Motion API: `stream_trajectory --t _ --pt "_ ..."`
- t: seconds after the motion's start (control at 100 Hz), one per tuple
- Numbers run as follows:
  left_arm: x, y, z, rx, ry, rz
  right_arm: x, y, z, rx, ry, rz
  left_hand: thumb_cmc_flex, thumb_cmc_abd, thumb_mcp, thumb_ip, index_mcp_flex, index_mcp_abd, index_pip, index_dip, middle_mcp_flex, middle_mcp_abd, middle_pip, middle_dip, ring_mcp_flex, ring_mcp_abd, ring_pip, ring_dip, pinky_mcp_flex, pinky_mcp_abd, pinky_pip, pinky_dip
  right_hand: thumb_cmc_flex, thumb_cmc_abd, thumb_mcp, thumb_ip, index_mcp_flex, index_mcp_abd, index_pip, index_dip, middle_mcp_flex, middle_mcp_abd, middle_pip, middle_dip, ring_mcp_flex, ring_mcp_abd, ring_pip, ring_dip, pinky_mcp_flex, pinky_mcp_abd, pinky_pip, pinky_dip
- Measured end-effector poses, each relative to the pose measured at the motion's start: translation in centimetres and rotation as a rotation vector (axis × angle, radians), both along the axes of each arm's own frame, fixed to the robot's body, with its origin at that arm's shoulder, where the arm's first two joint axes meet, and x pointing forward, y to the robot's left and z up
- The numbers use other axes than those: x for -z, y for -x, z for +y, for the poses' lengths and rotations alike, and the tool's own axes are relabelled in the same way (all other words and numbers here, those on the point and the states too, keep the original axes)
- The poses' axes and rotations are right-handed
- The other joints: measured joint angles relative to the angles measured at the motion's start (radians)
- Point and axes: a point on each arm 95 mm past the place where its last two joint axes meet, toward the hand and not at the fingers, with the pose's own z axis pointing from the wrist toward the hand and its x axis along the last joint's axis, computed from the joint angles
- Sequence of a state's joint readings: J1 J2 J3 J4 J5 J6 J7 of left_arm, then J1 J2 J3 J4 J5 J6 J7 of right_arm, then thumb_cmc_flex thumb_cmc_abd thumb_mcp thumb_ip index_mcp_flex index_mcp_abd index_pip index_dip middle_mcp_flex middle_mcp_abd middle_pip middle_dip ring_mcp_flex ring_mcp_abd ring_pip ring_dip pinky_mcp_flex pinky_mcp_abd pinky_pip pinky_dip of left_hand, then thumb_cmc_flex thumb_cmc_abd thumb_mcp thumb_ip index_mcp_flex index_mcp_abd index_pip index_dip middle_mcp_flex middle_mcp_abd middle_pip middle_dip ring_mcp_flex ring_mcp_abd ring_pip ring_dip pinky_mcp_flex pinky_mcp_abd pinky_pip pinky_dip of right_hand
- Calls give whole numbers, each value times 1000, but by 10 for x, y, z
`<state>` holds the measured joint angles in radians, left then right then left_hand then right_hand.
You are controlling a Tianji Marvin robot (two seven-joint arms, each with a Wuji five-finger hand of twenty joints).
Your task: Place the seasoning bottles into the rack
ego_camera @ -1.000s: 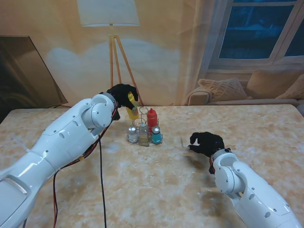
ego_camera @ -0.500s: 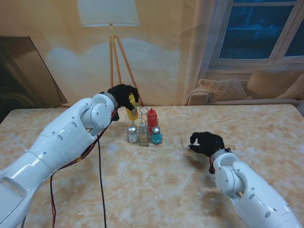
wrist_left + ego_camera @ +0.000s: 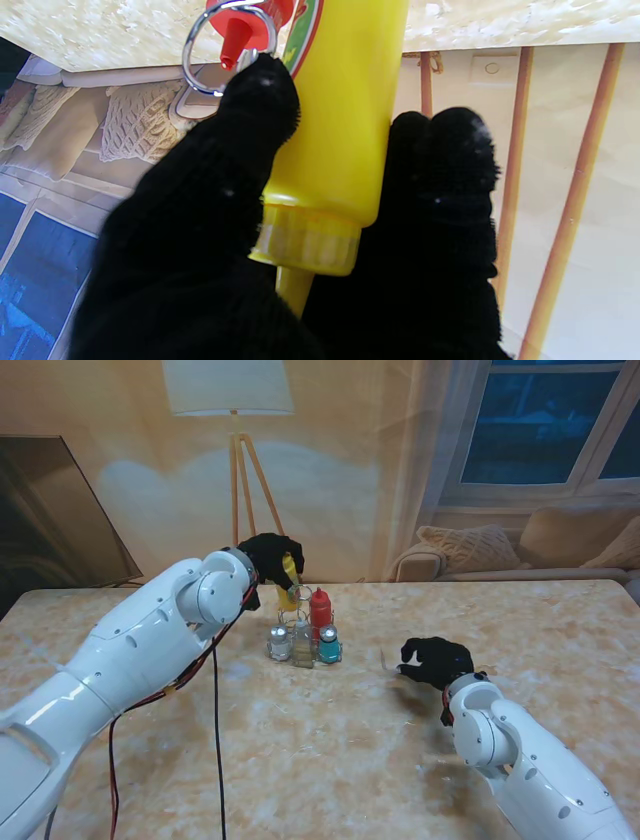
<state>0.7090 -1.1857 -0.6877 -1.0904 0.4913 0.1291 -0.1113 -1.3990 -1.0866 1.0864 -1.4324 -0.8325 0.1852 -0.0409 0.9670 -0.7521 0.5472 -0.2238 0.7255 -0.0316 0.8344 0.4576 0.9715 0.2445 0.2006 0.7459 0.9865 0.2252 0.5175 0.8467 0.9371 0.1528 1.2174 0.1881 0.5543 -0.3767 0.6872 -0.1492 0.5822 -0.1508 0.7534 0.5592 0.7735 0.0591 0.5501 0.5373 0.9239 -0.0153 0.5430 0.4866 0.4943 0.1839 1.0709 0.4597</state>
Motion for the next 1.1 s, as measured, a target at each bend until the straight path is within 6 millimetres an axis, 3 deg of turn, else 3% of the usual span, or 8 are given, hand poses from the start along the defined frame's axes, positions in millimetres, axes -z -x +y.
stream_trajectory --t 1.1 --pt "45 -9 -12 33 -101 94 0 0 0 1 0 -1 1 0 0 -1 0 -2 0 0 -8 0 0 -1 -1 0 -1 -1 -1 0 0 0 0 0 0 0 0 0 2 0 0 0 0 0 0 0 0 0 0 0 0 0"
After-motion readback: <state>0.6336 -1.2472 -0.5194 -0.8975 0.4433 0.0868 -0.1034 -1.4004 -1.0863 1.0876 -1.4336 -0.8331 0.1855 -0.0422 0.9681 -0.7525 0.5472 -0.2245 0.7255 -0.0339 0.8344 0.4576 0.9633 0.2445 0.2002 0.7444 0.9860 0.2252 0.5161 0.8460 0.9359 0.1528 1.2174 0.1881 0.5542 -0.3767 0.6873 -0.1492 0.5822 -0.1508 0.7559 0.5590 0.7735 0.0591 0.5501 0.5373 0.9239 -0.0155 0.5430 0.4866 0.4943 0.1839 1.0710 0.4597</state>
